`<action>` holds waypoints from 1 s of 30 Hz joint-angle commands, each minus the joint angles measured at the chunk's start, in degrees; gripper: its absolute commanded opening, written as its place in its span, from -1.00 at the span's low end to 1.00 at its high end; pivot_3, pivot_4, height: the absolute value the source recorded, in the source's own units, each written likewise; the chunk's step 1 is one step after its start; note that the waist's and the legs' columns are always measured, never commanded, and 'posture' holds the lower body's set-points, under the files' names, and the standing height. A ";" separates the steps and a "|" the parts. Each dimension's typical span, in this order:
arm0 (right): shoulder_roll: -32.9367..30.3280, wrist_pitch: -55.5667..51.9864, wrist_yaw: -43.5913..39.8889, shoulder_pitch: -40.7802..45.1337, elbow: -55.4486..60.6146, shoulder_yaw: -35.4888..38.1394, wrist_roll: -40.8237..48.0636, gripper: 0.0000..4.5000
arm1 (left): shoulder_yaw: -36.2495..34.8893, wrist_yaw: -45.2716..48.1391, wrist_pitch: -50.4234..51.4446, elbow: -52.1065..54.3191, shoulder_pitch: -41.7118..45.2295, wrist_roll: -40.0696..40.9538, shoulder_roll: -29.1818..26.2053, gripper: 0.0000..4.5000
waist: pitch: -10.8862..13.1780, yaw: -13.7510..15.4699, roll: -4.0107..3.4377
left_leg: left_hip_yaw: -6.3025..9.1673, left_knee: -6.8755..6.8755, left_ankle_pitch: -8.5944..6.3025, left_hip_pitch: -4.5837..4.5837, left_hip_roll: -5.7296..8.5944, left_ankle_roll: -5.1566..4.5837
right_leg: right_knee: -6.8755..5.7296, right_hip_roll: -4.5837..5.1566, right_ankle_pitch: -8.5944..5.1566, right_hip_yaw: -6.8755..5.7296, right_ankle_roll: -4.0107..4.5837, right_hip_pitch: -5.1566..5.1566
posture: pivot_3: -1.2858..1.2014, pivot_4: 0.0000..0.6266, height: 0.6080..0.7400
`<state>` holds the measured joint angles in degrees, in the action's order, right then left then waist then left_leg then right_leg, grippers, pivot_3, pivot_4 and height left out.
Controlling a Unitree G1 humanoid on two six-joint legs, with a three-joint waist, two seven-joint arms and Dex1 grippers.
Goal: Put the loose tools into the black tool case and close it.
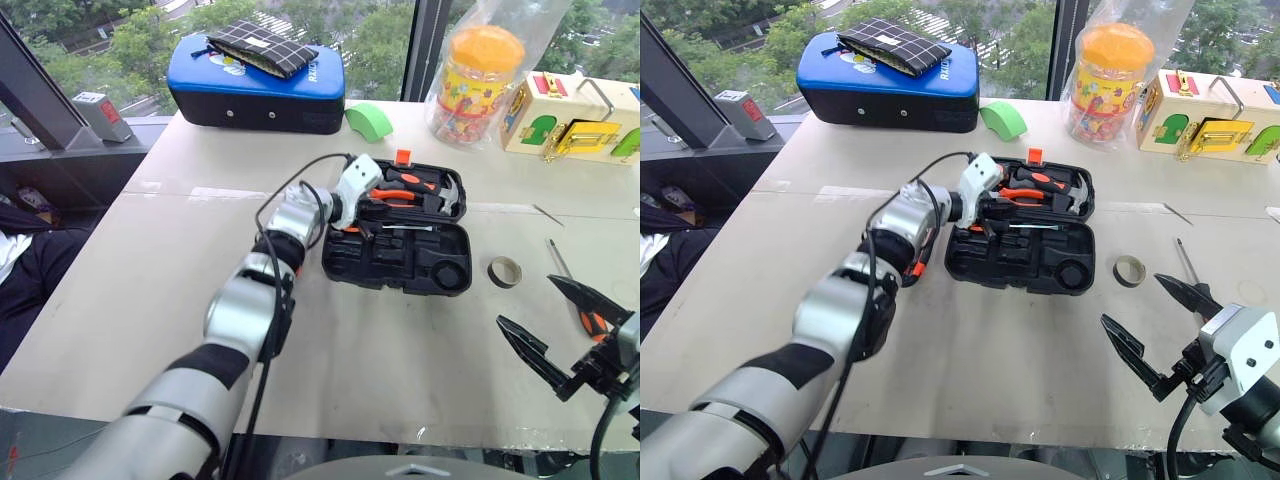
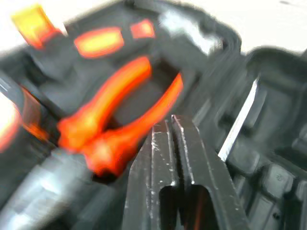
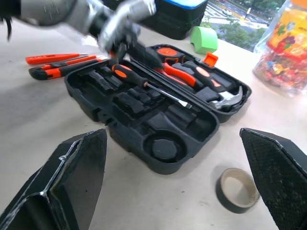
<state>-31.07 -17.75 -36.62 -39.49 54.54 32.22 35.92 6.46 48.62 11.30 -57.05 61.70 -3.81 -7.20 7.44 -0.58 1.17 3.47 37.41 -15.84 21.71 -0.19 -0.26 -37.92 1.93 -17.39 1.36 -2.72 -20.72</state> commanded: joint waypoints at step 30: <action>-0.97 -1.45 2.82 2.41 1.73 -4.26 -1.16 1.00 | 18.62 -2.65 -17.40 15.25 -12.03 -14.68 -12.12 -0.99 | -0.82 -0.18 -0.27 | -0.14 -0.05 -0.01 -0.31 0.06 -0.01 | 0.00 -0.09 -0.01 0.23 0.01 0.20 | 0.03 -0.52 1.00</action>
<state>-31.46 -19.16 -34.39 -37.76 55.21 27.77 34.30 22.36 46.92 -2.75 -37.37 50.00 -14.80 -18.35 6.62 -0.76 0.90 3.34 37.36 -15.85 21.38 -0.13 -0.27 -37.92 1.84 -17.40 1.60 -2.71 -20.48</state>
